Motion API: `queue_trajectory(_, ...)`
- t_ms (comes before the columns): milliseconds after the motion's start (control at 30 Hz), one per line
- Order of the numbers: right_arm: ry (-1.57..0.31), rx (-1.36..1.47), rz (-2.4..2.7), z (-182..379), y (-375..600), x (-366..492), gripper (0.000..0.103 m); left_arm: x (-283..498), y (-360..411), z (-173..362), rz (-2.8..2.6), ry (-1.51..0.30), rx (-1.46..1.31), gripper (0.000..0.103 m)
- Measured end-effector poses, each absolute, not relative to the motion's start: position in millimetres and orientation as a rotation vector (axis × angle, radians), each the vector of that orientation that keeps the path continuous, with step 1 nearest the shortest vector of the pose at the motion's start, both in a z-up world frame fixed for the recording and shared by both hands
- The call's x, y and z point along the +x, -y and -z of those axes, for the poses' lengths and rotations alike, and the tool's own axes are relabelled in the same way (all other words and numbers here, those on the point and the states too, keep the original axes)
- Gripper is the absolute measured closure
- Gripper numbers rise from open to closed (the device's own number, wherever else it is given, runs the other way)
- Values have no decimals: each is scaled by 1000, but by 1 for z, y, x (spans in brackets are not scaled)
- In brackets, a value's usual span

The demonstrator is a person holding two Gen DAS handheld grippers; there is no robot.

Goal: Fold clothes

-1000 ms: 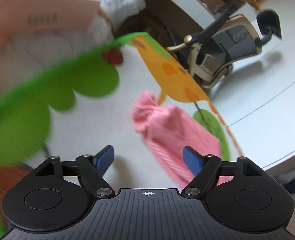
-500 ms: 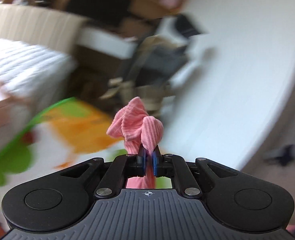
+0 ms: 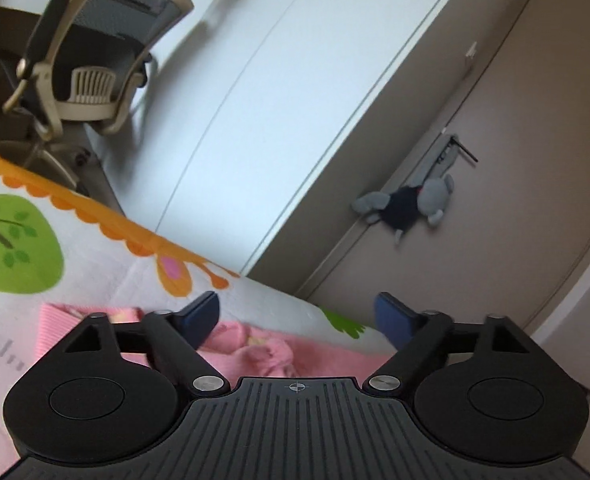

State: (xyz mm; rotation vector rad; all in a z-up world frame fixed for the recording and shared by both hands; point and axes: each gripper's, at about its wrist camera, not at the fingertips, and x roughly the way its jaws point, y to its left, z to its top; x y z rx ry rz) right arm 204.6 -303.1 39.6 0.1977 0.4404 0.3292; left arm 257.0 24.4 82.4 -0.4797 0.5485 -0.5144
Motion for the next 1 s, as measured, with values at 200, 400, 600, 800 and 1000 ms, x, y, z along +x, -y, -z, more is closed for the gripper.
queue_trajectory(200, -572, 236, -452, -24, 245, 264, 35, 246, -39, -60, 392, -573, -272, 10)
queue_trajectory(400, -577, 231, -506, -19, 210, 283, 94, 229, -29, -37, 507, -589, -125, 7)
queue_trajectory(600, -485, 43, -441, -30, 206, 265, 95, 232, -23, -10, 530, -624, -159, 5)
queue_trajectory(800, -608, -182, -348, 14, 203, 257, 94, 237, -18, 19, 542, -739, -191, 5)
queue_trajectory(1000, -555, -193, -321, -15, 225, 234, 76, 234, -16, 23, 539, -768, -186, 3)
